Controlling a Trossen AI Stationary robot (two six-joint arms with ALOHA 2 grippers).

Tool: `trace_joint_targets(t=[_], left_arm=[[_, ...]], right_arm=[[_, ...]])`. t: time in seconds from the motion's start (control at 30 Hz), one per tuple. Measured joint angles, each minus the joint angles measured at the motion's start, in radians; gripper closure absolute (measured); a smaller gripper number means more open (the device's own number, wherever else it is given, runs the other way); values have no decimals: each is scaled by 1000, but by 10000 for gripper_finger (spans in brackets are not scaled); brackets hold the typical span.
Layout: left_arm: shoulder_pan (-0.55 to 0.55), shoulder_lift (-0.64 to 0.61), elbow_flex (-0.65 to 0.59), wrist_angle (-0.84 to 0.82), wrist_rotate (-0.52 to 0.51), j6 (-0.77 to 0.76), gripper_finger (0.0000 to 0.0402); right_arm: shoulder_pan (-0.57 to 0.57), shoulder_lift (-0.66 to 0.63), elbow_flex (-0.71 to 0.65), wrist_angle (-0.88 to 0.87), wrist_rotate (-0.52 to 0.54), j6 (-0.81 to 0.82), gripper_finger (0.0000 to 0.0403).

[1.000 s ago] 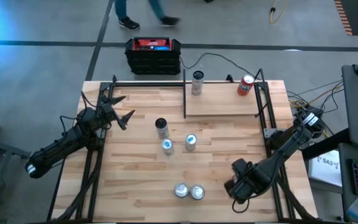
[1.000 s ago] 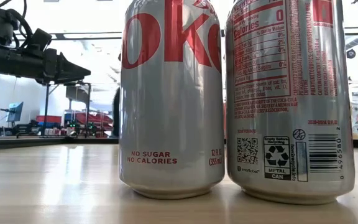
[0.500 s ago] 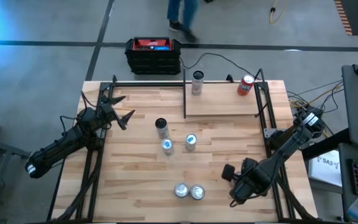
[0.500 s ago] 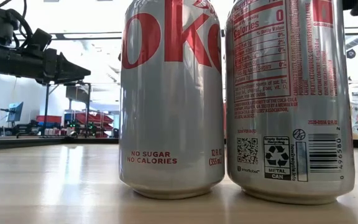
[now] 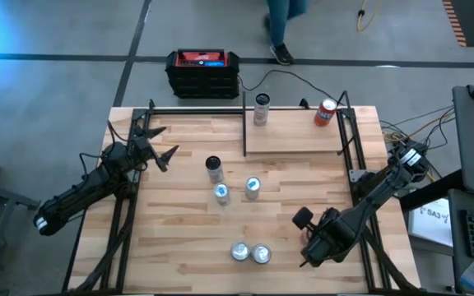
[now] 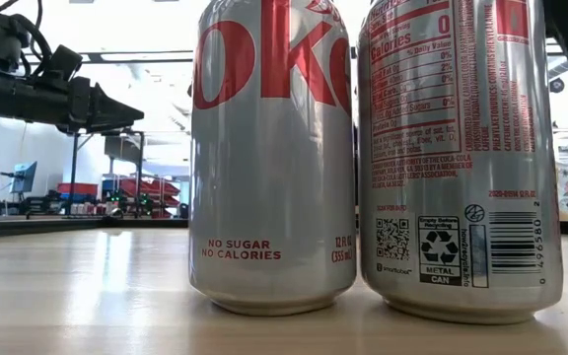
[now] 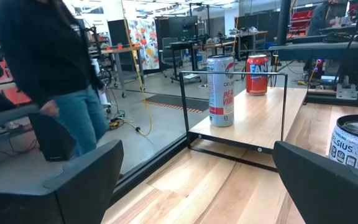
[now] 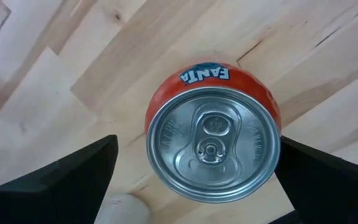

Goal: Place canned beverage on shelf
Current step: Put the red soda can on the shelf aligned with the other red soda can

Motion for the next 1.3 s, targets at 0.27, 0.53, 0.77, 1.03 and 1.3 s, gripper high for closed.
trace_joint_targets(t=[0.27, 0.53, 0.77, 1.03, 1.3], left_arm=[[0, 0, 0, 0, 0, 0, 3], [0, 0, 0, 0, 0, 0, 3], [0, 0, 0, 0, 0, 0, 3], [0, 0, 0, 0, 0, 0, 3], [0, 0, 0, 0, 0, 0, 3]], right_arm=[[-4, 19, -12, -6, -13, 78, 3], [-4, 76, -13, -4, -34, 79, 3], [-4, 83, -13, -11, -34, 78, 52], [-4, 82, -13, -12, -32, -27, 111], [-14, 81, -13, -11, 26, -376, 111]])
